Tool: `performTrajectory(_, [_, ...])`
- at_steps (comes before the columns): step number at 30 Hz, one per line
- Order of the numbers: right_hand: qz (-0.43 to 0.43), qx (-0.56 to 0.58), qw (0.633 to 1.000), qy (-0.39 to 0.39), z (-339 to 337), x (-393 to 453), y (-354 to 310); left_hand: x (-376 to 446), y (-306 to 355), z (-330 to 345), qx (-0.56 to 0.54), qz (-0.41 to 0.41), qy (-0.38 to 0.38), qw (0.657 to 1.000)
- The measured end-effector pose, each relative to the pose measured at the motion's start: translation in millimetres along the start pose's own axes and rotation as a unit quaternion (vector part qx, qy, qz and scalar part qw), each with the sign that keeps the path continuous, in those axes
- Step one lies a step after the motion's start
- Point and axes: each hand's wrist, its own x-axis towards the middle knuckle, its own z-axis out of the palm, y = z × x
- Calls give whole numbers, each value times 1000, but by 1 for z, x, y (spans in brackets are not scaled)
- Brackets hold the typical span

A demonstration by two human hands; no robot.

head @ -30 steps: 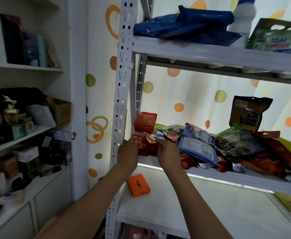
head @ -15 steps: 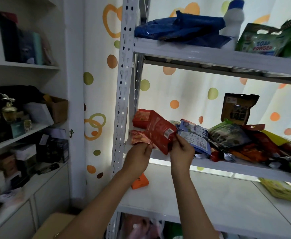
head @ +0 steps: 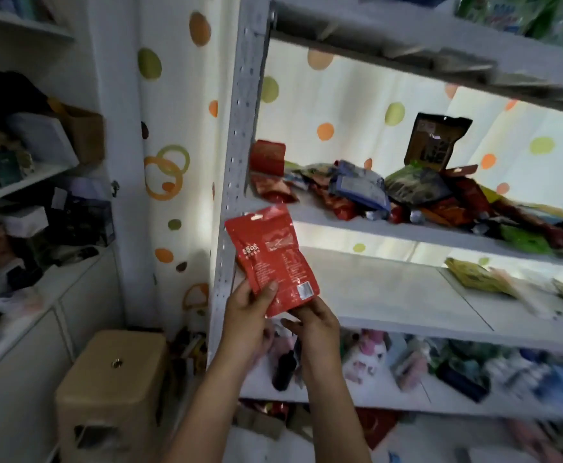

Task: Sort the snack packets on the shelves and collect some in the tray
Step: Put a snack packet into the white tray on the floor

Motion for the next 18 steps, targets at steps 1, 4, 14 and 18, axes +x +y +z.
performTrajectory(1, [21, -6, 1000, -2, -4, -9, 9, -12, -6, -10, -14, -18, 4, 1000])
performTrajectory(4, [75, 3, 997, 11, -13, -30, 31, -44, -23, -44, 5, -59, -11, 998])
performTrajectory(14, [90, -28, 993, -73, -20, -76, 61, -82, -30, -92, 77, -105, -73, 989])
performTrajectory(18, [68, -63, 993, -80, -21, -85, 61, -85, -31, -93, 87, -104, -60, 989])
